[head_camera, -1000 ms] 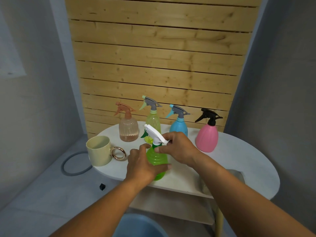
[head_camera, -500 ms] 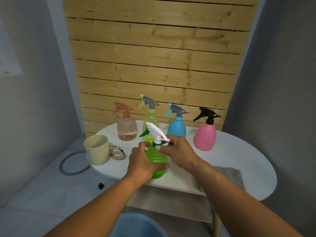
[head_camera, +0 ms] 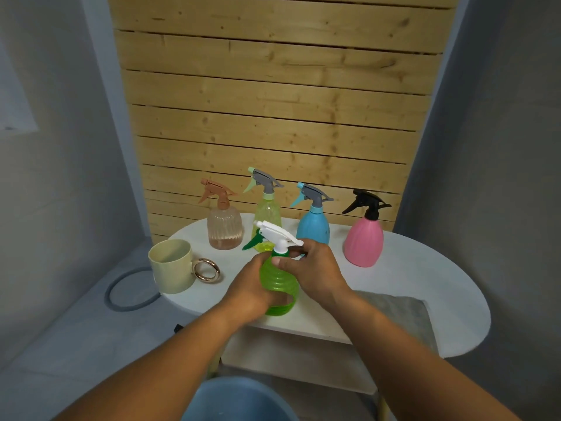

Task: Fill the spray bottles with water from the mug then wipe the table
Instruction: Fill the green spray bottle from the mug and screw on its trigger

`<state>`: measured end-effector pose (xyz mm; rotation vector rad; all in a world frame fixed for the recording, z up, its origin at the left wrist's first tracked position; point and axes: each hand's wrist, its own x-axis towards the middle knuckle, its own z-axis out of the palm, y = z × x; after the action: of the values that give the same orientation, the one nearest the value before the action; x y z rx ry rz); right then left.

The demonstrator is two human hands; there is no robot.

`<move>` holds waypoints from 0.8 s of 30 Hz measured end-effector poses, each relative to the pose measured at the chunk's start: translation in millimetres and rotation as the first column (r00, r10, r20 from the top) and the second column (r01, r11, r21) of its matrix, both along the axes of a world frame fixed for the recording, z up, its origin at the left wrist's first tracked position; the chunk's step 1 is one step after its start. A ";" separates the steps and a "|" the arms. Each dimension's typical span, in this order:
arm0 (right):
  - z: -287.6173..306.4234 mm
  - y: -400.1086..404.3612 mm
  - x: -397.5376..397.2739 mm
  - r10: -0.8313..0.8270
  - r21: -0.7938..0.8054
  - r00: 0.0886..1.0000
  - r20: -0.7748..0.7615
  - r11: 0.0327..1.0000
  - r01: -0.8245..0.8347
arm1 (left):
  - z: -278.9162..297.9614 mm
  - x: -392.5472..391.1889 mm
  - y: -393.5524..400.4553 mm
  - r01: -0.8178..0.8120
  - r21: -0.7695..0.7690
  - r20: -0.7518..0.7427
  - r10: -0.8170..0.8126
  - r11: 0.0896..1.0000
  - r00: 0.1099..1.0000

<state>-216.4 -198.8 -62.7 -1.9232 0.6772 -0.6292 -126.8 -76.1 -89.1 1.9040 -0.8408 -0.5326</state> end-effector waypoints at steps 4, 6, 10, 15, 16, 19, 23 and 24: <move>-2.1 8.4 3.0 -0.140 -0.110 0.990 -0.033 0.985 0.136 | 0.1 -20.6 -10.3 -0.182 0.060 0.310 0.155 0.981 0.938; -0.5 10.5 1.2 -0.177 -0.180 0.982 -0.060 0.970 0.164 | -0.4 -24.8 -11.9 -0.218 0.122 0.390 0.156 0.968 0.908; 1.9 6.4 -3.3 -0.171 -0.291 0.977 -0.130 0.948 0.127 | 3.0 -15.6 -7.6 -0.101 0.030 0.251 0.090 0.994 0.964; 6.3 -7.6 -7.6 0.046 -0.149 0.988 -0.149 0.986 -0.068 | 5.1 0.3 1.8 0.049 -0.011 0.027 -0.048 0.999 0.998; 6.3 -10.0 -8.3 0.074 -0.138 0.986 -0.150 0.986 -0.095 | 5.5 2.4 2.7 0.074 -0.012 0.005 -0.074 0.997 0.997; 2.9 -13.3 -8.8 0.072 -0.125 0.992 -0.104 0.989 -0.085 | 4.8 8.2 2.6 0.117 -0.014 -0.032 -0.118 0.993 0.993; -2.8 -6.5 -4.0 -0.027 -0.100 0.998 -0.055 0.995 0.021 | 3.1 9.0 1.8 0.125 -0.001 -0.041 -0.125 0.992 0.991; -4.4 -6.0 -3.2 -0.035 -0.110 0.997 -0.063 0.994 0.028 | 2.9 9.2 1.9 0.126 -0.001 -0.044 -0.126 0.992 0.991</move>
<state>-219.6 -204.8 -67.1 -2.0452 0.7286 -0.6369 -117.6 -74.3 -86.1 1.8425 -0.9364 -0.6503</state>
